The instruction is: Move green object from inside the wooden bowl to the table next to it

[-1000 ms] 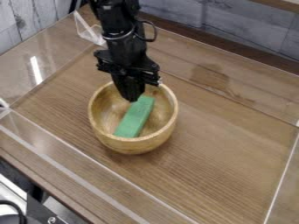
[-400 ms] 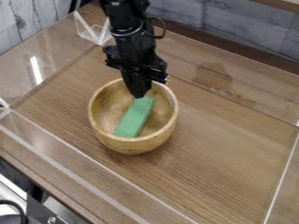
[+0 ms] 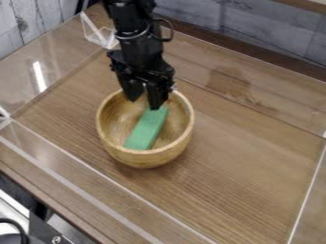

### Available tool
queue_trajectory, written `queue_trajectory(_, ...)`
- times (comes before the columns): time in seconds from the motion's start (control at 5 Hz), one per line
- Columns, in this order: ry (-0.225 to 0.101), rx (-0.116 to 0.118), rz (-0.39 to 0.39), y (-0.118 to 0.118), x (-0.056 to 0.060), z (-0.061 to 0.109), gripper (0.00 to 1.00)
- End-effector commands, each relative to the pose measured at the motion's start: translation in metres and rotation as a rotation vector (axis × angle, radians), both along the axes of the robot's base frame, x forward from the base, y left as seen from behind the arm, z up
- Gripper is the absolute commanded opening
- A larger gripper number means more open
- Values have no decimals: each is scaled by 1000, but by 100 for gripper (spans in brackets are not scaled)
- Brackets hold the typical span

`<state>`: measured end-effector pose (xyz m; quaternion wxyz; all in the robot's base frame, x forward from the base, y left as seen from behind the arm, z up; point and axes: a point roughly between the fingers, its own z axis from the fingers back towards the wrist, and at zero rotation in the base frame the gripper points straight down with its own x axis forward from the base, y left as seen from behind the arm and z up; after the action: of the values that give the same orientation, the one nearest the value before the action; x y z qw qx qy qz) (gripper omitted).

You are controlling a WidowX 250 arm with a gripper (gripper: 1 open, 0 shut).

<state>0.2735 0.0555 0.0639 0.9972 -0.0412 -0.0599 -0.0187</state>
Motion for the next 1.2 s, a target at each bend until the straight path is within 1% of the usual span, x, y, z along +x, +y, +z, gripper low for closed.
queue_trajectory(0.0,-33,22,-28,11,4,-1,100)
queue_trajectory(0.2,-21,28,-39,20,-1,-15,100)
queue_trajectory(0.6,-5,30,-44,35,-8,-15,100)
queue_trajectory(1.0,10,24,-150,32,-3,-21,100)
